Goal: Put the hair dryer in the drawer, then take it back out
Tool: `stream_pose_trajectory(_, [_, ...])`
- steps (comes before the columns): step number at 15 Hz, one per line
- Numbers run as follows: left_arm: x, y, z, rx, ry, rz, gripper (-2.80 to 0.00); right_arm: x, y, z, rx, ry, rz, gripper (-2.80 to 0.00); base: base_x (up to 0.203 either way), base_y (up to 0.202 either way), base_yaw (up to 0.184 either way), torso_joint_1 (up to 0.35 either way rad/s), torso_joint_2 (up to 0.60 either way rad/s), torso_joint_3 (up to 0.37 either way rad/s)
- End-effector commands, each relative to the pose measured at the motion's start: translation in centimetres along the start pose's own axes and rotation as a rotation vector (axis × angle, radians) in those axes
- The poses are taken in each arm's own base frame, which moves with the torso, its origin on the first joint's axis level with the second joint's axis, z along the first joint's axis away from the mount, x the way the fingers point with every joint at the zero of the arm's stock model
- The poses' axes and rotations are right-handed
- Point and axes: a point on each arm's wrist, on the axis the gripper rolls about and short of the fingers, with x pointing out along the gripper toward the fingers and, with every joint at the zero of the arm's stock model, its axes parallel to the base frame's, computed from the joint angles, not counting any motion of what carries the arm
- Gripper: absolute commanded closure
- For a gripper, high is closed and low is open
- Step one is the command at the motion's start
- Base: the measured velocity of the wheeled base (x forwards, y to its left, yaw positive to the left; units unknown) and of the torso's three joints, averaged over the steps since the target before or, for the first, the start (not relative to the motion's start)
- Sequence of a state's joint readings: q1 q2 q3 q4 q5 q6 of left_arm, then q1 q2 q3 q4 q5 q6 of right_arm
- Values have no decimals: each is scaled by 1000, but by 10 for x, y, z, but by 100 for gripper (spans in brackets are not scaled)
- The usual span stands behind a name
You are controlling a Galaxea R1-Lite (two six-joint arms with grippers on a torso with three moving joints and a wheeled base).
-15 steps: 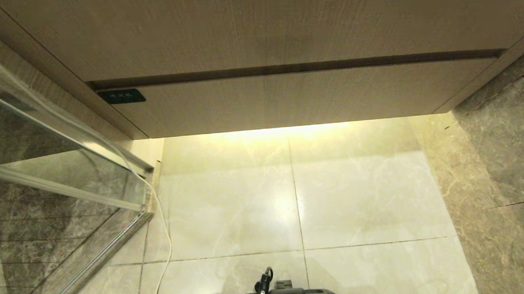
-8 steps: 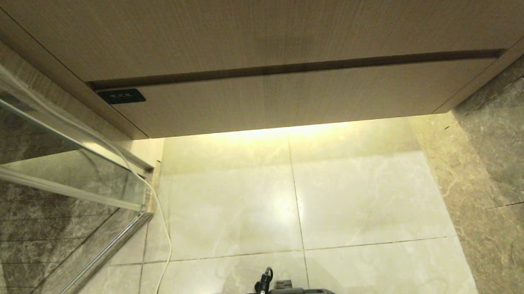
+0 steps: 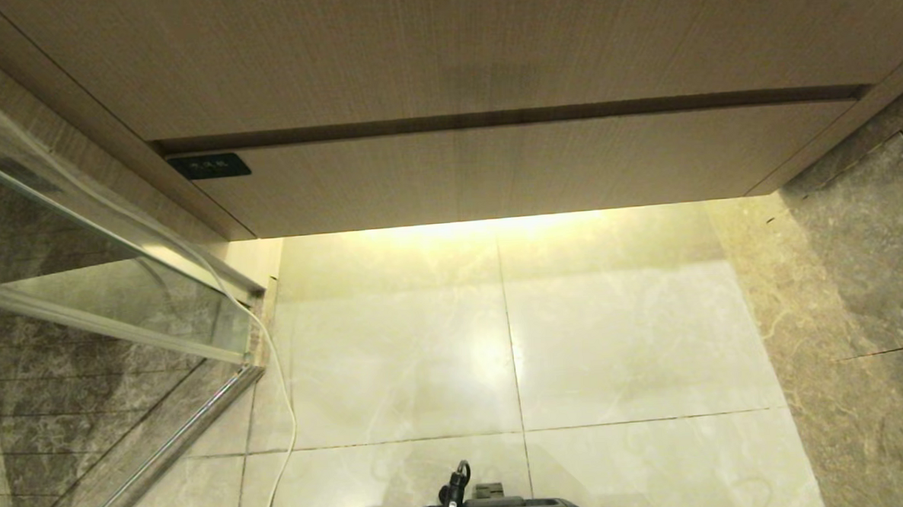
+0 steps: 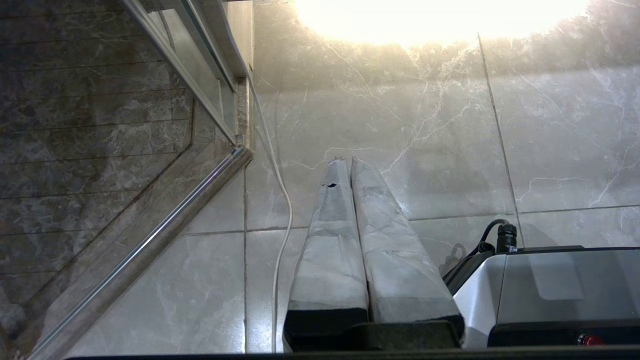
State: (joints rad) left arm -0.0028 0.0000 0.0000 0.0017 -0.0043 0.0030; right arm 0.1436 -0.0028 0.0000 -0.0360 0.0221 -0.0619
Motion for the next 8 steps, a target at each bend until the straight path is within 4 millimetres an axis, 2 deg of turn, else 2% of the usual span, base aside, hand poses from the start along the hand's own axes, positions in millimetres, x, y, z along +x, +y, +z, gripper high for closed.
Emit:
stream_pose_trajectory(1, [0, 0, 0, 0, 0, -1, 0, -2, 0, -5, -2, -24, 0, 0, 0, 0, 0, 0, 0, 0])
stream_pose_trajectory(8, [0, 0, 0, 0, 0, -1, 0, -2, 0, -4, -3, -26, 0, 0, 0, 0, 0, 0, 0, 0])
